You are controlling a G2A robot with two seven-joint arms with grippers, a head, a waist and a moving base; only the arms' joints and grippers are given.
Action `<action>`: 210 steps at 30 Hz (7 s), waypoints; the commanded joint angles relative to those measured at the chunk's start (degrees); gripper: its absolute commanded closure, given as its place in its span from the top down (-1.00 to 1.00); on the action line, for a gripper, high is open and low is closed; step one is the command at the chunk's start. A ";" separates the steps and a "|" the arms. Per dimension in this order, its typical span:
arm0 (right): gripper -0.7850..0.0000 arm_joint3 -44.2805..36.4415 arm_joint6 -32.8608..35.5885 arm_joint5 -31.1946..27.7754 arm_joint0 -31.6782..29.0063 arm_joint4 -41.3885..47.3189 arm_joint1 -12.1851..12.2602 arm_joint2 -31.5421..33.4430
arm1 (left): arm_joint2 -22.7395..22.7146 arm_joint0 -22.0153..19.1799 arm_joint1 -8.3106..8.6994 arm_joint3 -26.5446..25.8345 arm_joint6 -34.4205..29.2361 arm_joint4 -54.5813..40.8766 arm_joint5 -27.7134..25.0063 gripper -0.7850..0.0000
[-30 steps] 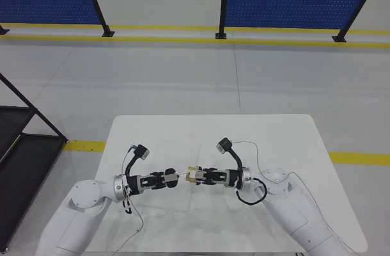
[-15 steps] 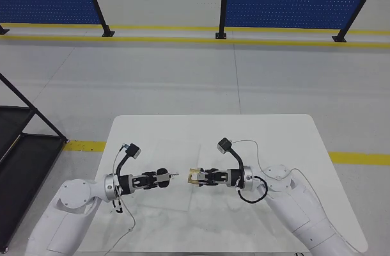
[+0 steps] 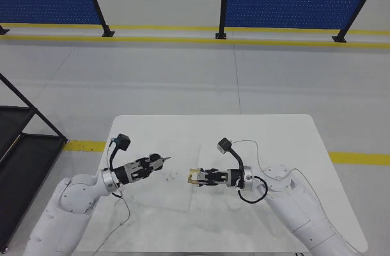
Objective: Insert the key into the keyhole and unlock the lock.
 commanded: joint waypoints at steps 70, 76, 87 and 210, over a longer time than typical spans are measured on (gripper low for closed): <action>-1.00 0.00 0.00 0.00 0.00 0.00 0.00 0.00 | 3.36 -5.20 5.47 -2.37 93.74 143.93 32.11 -1.00; -1.00 0.00 0.00 0.00 0.00 0.00 0.00 0.00 | 4.29 -10.59 6.14 0.39 102.17 145.90 35.78 -1.00; -1.00 0.00 0.00 0.00 0.00 0.00 0.00 0.00 | 6.68 -15.15 6.47 2.25 109.39 147.06 37.23 -1.00; -1.00 11.35 14.26 -5.99 6.65 13.40 -3.85 -3.72 | 22.81 -21.44 7.46 8.91 111.00 133.14 47.13 -1.00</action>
